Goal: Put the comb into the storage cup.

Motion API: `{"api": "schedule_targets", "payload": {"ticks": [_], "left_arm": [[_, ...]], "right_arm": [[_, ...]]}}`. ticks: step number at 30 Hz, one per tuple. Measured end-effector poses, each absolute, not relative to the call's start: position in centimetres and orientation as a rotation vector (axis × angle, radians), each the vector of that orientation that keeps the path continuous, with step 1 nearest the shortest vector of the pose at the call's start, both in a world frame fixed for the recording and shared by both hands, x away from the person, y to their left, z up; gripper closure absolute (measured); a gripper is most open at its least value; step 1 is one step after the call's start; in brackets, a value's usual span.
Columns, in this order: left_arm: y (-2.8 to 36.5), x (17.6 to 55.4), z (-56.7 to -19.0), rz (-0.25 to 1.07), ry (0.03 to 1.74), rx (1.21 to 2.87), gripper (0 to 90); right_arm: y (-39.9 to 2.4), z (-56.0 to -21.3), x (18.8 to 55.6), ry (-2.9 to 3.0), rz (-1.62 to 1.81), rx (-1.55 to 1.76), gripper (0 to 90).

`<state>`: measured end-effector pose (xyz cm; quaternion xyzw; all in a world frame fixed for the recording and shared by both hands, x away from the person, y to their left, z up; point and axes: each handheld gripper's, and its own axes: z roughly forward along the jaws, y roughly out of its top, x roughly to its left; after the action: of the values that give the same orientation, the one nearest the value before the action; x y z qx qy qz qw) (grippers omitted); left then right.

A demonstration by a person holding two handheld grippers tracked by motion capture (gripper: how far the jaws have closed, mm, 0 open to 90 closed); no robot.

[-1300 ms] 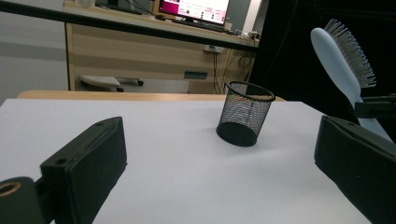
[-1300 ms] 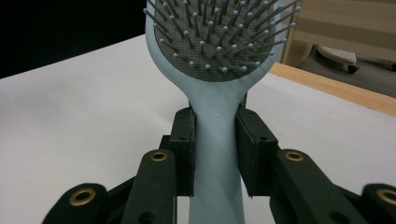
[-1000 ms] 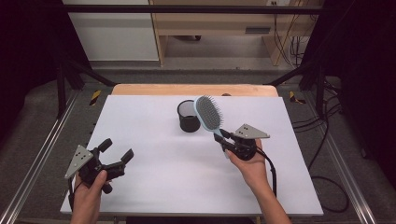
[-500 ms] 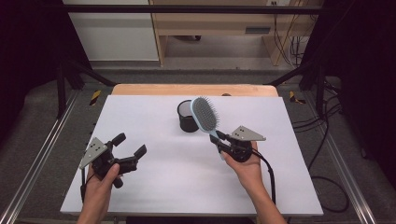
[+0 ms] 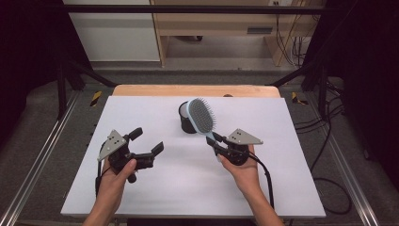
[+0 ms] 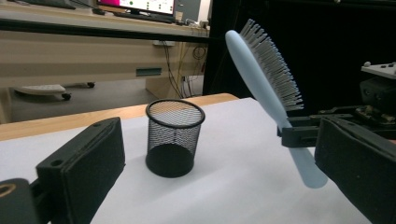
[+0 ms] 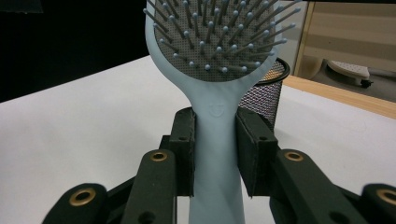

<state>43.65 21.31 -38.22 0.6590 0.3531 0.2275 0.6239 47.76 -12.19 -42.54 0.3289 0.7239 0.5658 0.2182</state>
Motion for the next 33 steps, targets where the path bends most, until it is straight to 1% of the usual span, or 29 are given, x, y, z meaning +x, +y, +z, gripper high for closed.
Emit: {"api": "schedule_targets", "payload": {"ticks": [17, 33], "left_arm": [[18.2, 44.8, -36.7, 0.473, 0.780, 1.490, 1.8], [17.3, 45.7, -36.0, 0.404, 0.802, 1.429, 1.8]], "right_arm": [[-10.6, -42.9, 47.3, 1.987, 1.601, 0.861, 69.5], [-9.6, -43.3, 47.1, 1.968, 1.656, 0.862, 69.5]]}}
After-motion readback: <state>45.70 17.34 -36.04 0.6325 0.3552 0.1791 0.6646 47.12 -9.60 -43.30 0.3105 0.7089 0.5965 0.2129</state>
